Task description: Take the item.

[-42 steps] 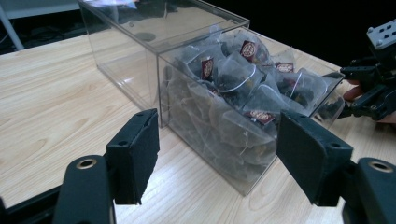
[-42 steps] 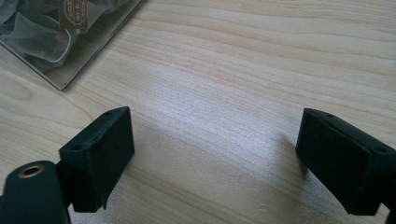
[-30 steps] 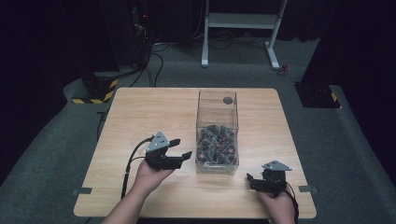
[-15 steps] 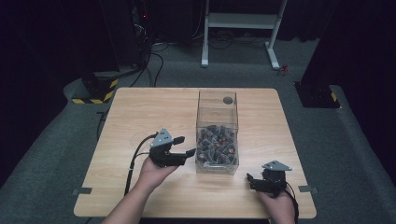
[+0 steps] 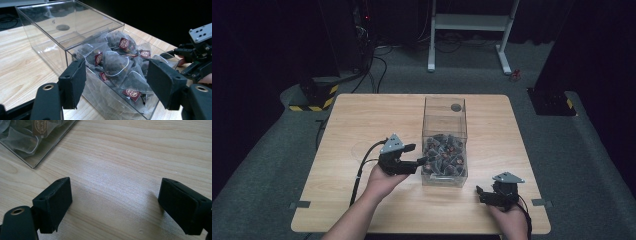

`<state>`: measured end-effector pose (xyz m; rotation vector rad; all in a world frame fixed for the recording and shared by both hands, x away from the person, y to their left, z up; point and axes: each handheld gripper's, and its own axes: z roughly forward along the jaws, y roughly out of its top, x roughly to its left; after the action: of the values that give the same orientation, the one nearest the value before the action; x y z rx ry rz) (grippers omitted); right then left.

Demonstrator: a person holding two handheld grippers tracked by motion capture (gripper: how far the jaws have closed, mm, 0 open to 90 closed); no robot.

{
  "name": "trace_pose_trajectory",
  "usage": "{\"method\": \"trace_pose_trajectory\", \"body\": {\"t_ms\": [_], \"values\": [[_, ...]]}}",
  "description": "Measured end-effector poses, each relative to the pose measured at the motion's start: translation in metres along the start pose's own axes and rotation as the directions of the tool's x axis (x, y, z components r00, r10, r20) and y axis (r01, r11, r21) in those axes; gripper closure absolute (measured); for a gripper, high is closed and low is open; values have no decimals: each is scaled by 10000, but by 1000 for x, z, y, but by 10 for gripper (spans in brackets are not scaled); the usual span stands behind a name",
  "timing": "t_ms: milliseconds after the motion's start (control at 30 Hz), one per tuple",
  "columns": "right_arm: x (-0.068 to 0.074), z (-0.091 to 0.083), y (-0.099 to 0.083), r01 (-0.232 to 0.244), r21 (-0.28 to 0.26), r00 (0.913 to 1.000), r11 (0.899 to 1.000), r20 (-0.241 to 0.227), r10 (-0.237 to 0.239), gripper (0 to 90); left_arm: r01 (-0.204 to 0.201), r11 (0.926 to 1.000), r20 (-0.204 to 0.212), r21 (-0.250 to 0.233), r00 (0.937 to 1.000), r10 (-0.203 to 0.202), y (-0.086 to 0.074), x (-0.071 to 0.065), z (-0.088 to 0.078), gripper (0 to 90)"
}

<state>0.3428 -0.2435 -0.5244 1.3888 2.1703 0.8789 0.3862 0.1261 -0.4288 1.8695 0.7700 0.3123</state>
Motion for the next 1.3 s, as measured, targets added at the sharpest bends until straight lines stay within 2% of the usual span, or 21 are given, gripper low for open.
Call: {"method": "trace_pose_trajectory", "body": {"t_ms": [300, 900, 1300], "values": [[0, 0, 0, 4, -2, 10000, 10000, -2, -4, 119, -73, 9999, 103, 101, 9999, 72, 8, -3, 12, 340], [0, 0, 0, 18, 7, 10000, 10000, -7, -18, 119, 180, 9996, 162, 212, 9997, -184, 10, -2, 32, 430], [0, 0, 0, 22, 5, 10000, 10000, -12, -22, 120, 84, 9993, 137, 351, 9999, -88, 10, -6, 42, 590]]}}
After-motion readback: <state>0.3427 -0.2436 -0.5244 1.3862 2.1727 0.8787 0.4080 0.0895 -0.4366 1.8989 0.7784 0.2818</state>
